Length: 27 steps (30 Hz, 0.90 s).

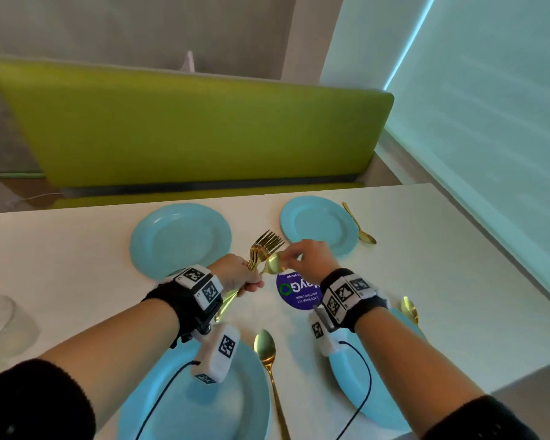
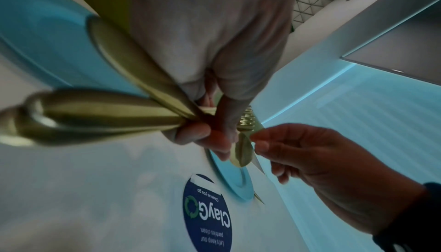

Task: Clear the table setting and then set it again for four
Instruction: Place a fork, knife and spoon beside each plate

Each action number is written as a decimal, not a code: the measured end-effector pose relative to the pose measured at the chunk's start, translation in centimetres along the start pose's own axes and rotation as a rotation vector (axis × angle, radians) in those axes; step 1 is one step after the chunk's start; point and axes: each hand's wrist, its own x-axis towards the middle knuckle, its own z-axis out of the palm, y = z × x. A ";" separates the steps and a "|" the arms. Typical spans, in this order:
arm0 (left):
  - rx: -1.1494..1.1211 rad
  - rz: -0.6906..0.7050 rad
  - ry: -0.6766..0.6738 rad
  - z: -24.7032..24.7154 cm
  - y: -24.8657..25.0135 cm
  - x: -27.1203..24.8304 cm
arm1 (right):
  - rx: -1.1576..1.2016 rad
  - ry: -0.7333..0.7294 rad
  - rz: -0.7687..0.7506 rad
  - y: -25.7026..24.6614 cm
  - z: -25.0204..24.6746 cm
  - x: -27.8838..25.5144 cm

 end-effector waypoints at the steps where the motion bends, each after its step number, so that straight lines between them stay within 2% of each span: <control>1: 0.006 0.007 -0.013 -0.4 -0.4 -0.7 | -0.023 -0.012 -0.038 -1.4 0.7 -0.6; 5: 0.051 0.007 -0.079 -2.1 -1.6 -3.2 | -0.162 -0.079 -0.148 -5.5 3.2 -2.8; 8: 0.091 0.007 -0.104 -3.2 -2.6 -4.2 | -0.193 -0.098 -0.171 -7.0 4.4 -3.7; 15: 0.120 0.006 -0.139 -5.1 -3.4 -4.6 | -0.271 -0.202 -0.217 -8.8 5.7 -3.3; 20: 0.029 -0.023 -0.137 -6.1 -3.3 -3.3 | -0.299 -0.247 -0.246 -8.6 6.2 -0.9; 24: -0.039 -0.084 -0.070 -7.6 -3.2 -1.4 | -0.320 -0.226 -0.260 -8.2 6.4 1.8; 27: -0.051 -0.084 0.048 -9.6 -3.2 0.3 | -0.313 -0.189 -0.164 -7.2 6.1 4.4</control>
